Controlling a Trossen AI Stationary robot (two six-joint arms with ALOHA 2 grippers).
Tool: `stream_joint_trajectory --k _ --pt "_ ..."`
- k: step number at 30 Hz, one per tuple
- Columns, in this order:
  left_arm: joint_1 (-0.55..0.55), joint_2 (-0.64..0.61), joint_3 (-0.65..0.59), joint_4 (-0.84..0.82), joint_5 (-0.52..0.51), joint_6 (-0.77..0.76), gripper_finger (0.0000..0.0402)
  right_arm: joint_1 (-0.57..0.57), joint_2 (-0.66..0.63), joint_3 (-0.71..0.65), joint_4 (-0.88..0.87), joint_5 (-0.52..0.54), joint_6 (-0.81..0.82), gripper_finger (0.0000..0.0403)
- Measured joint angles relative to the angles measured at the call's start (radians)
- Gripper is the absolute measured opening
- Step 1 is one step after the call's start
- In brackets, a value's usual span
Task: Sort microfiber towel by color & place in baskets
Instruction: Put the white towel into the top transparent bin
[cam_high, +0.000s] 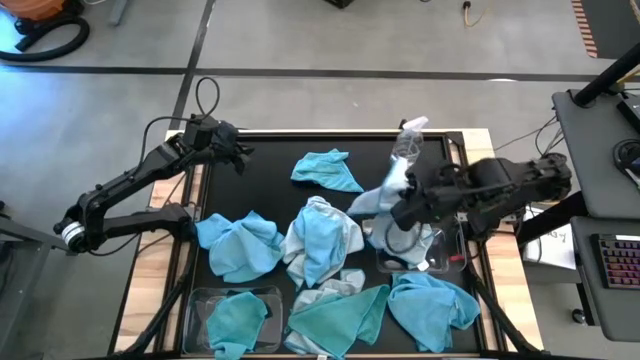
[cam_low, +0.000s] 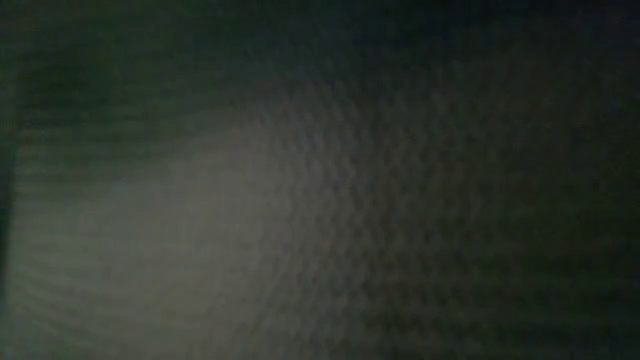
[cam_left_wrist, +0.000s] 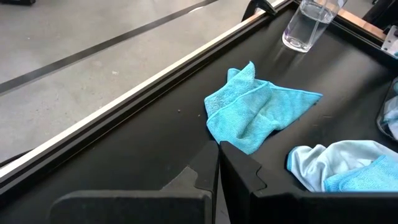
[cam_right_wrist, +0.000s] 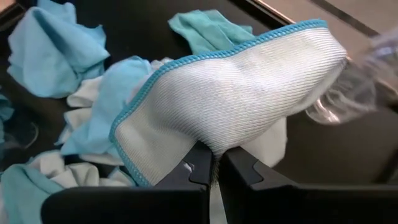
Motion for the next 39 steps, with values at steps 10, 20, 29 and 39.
stream_joint_trajectory --k 10,20,29,39 --pt "0.0 0.0 0.0 -0.001 0.0 0.0 0.0 0.176 0.016 -0.039 -0.061 0.016 0.246 0.0011" --pt "0.0 0.0 0.0 0.004 0.0 0.003 0.0 0.298 0.015 -0.151 -0.063 0.011 0.432 0.0011" --pt "0.0 0.0 0.0 0.006 0.0 0.004 0.0 0.339 0.014 -0.217 -0.062 -0.019 0.547 0.0011" --pt "0.0 0.0 0.0 0.007 -0.001 0.004 0.0 0.338 0.013 -0.413 -0.063 -0.23 0.693 0.0011"
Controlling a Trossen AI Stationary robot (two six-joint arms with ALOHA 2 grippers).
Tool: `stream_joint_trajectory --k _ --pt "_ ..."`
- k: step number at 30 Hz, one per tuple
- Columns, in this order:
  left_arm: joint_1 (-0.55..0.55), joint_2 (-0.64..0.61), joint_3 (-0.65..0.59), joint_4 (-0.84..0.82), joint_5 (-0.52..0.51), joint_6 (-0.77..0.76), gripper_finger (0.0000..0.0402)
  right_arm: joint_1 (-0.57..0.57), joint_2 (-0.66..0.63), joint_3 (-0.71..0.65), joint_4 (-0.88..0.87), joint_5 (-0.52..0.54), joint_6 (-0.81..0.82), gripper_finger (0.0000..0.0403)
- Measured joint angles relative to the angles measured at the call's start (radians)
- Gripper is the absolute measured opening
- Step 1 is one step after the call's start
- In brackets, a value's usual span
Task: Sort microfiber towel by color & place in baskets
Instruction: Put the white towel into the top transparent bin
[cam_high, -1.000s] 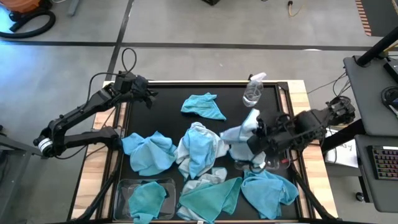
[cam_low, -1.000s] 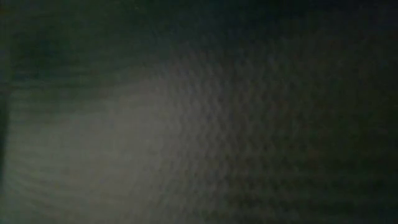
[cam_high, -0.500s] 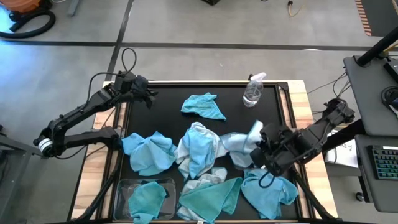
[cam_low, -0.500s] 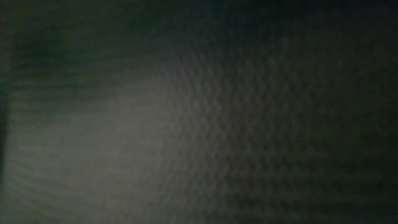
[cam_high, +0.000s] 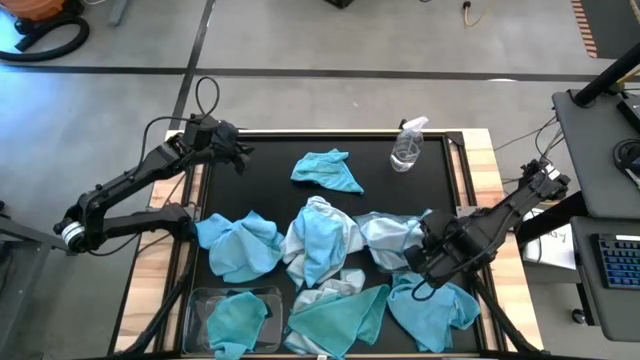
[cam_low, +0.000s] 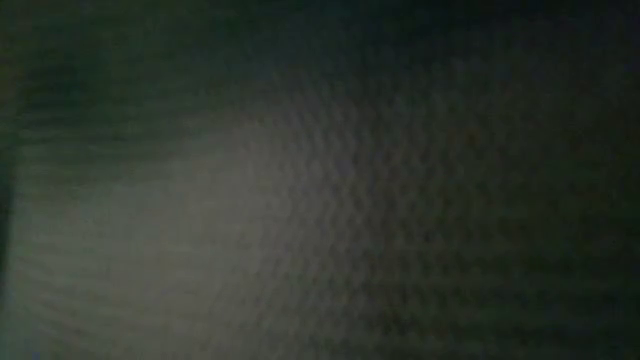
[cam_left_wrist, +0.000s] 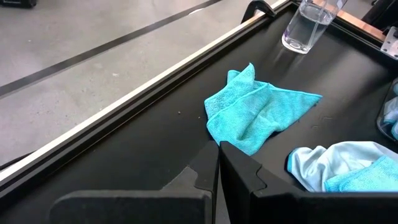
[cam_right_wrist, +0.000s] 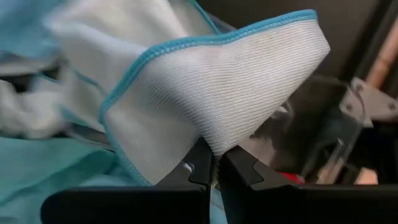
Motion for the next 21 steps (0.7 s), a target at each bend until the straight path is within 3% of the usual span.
stream_joint_trajectory --k 14,21 --pt "0.0 0.0 0.0 0.0 0.0 0.0 0.0 0.0 -0.001 -0.237 0.0 -0.326 0.177 0.0011" --pt "0.0 0.0 0.0 0.0 0.0 0.0 0.0 0.0 -0.001 -0.282 0.007 -0.351 0.178 0.0011"
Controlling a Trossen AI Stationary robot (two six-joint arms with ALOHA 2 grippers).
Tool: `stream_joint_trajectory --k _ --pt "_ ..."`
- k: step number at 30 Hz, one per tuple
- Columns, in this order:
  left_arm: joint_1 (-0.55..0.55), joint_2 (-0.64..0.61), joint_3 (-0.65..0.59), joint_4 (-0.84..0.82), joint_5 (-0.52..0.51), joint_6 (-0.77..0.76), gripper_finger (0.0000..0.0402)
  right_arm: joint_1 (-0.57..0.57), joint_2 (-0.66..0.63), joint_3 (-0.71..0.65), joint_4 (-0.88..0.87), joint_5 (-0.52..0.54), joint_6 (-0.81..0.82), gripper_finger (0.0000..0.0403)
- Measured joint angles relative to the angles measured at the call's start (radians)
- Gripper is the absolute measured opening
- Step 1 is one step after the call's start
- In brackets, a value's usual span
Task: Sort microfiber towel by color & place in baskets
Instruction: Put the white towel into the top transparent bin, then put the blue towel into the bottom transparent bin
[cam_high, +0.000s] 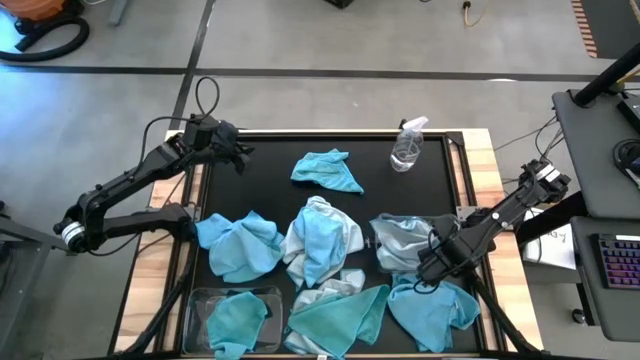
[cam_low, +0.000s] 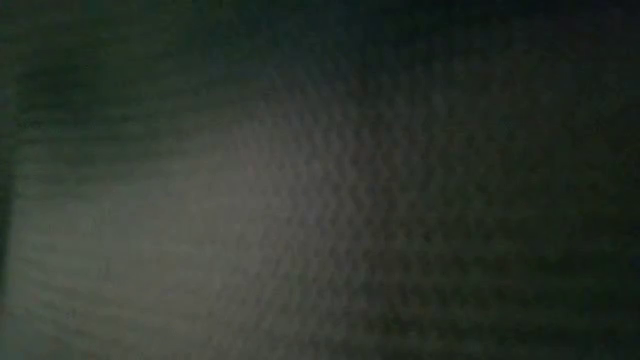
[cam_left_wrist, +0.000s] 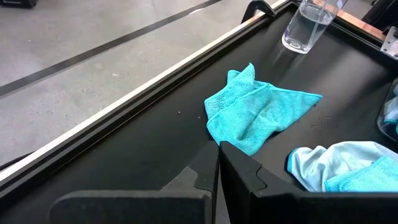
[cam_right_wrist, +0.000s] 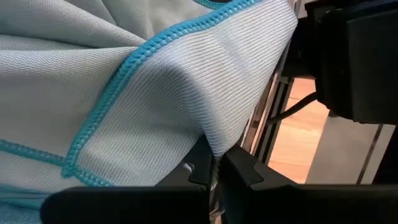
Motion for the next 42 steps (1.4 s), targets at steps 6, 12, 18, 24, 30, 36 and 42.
stream_joint_trajectory --k 6,12,18,24,30,36,42 --pt "0.0 0.0 0.0 0.0 0.0 0.0 0.0 0.0 0.0 -0.002 0.003 0.071 -0.021 0.0011" --pt "0.0 0.0 0.0 0.0 0.0 0.0 0.0 0.0 0.0 -0.001 0.003 0.135 -0.025 0.002" --pt "0.0 0.0 0.0 0.0 0.0 0.0 0.0 0.0 0.0 -0.001 0.013 0.125 -0.032 0.0069" --pt "0.0 0.0 0.0 0.0 0.0 0.0 0.0 0.0 0.0 0.004 0.021 0.125 -0.039 0.0117" --pt "0.0 0.0 0.0 0.0 0.0 0.0 0.0 -0.029 0.0 0.083 0.026 0.206 -0.058 0.0125" --pt "0.0 0.0 0.0 -0.001 0.0 0.0 0.0 -0.105 0.0 0.18 0.045 0.54 -0.178 0.0108" --pt "0.0 0.0 0.0 -0.001 0.001 0.0 0.0 -0.234 0.0 0.215 0.21 0.631 -0.464 0.0095"
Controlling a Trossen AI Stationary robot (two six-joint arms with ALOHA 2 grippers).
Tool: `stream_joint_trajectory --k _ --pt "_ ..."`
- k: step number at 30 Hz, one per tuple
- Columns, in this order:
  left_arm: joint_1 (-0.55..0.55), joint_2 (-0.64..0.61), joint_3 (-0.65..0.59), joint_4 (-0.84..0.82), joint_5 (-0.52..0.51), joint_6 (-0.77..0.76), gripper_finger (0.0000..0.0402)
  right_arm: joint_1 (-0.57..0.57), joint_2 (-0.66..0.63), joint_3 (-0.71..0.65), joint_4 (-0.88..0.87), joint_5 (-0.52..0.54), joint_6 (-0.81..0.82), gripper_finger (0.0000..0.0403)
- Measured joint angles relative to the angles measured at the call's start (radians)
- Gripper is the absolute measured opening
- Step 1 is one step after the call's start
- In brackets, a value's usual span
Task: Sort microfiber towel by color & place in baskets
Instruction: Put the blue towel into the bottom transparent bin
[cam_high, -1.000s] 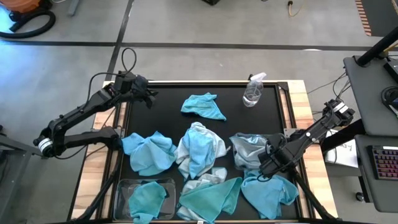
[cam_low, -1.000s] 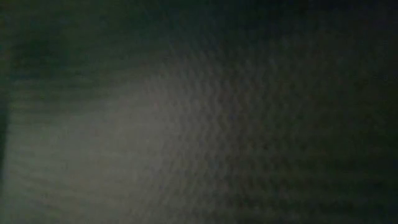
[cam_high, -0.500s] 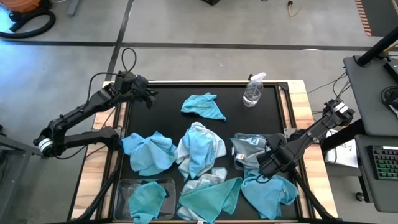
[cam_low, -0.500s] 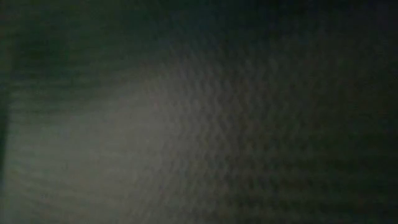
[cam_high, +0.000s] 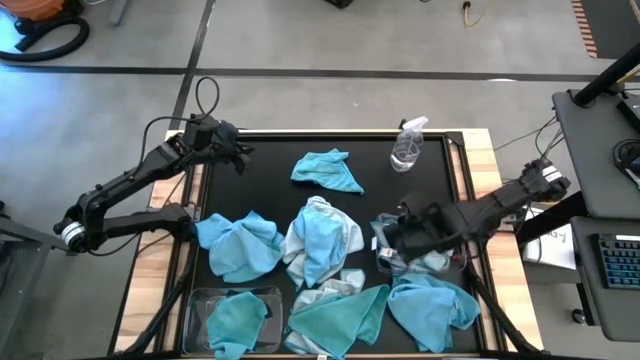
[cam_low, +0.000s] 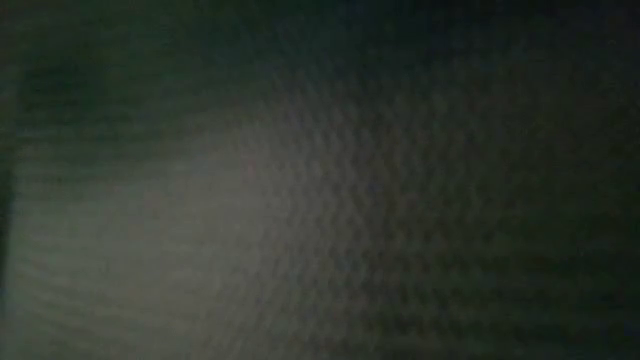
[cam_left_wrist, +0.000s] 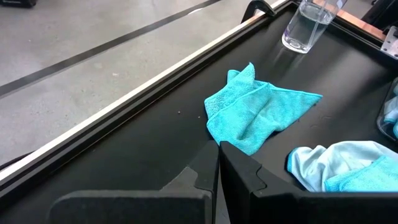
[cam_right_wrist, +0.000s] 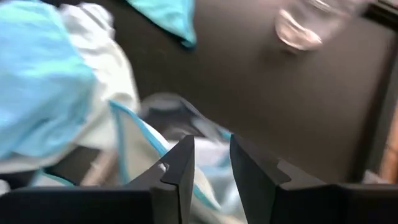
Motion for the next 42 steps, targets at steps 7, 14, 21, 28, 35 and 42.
stream_joint_trajectory --k 7,14,21,28,35,42 --pt "-0.001 0.001 0.0 0.0 0.159 0.023 0.0 -0.163 0.003 -0.004 0.278 0.011 -0.41 0.0093" --pt "-0.061 0.063 0.0 0.084 0.253 -0.02 0.0 -0.223 -0.007 0.002 0.281 0.011 -0.513 0.0093" --pt "-0.118 0.204 -0.001 0.217 0.255 -0.032 0.0 -0.223 -0.008 0.002 0.277 -0.014 -0.544 0.0093" --pt "-0.146 0.348 -0.001 0.325 0.265 -0.013 0.0 -0.223 -0.008 0.002 0.239 -0.015 -0.571 0.0093" --pt "-0.155 0.457 -0.001 0.407 0.277 -0.023 0.0 -0.223 -0.008 0.002 0.231 -0.015 -0.595 0.0093" --pt "-0.155 0.573 0.001 0.463 0.276 -0.066 0.0 -0.223 -0.008 -0.007 0.23 -0.015 -0.624 0.0093"
